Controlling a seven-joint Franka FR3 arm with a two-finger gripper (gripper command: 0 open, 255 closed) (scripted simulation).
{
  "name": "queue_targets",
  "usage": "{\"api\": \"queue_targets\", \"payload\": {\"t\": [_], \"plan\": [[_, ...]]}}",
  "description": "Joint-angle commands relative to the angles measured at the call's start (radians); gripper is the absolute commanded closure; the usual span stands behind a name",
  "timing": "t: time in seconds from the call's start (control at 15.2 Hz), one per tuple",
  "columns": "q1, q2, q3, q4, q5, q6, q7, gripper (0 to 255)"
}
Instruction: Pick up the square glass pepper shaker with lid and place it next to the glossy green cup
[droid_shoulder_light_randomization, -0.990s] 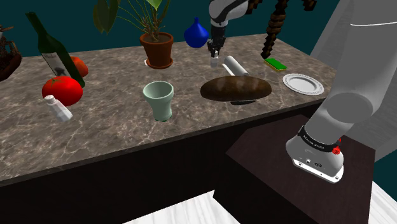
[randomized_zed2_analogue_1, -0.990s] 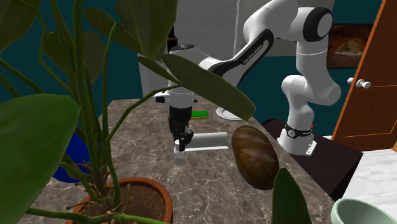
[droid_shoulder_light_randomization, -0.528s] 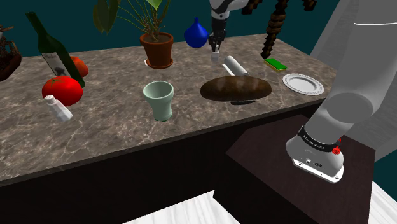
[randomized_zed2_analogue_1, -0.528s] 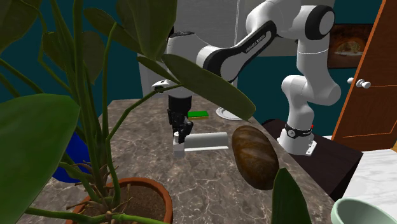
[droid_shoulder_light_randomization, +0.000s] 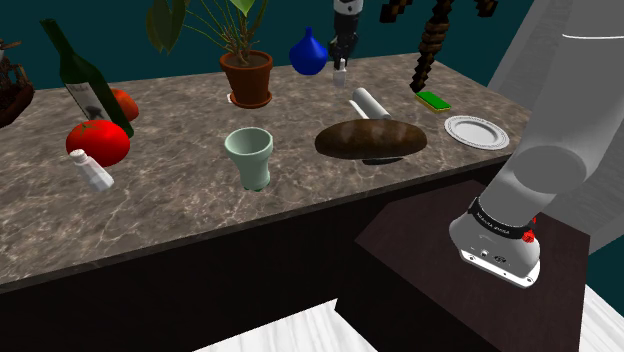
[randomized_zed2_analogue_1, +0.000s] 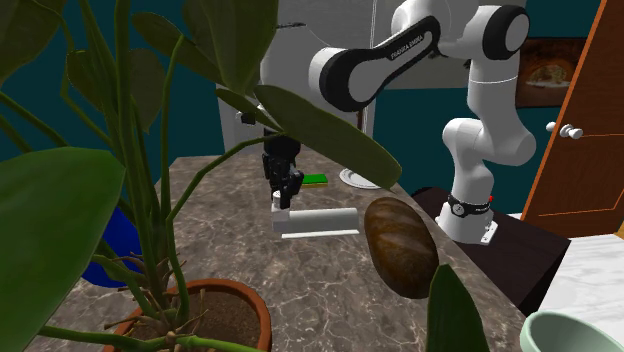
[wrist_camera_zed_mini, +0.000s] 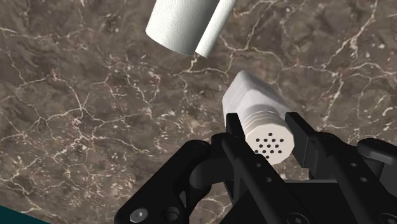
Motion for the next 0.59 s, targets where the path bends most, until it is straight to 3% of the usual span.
{"api": "queue_targets", "payload": {"t": [0.0,0.53], "plan": [[0.000,-0.004,0.000,0.021,0.000,-0.025,0.000,255],[0.000,-0.020,-0.001,0.106,-0.002,-0.127,-0.002,255]]}}
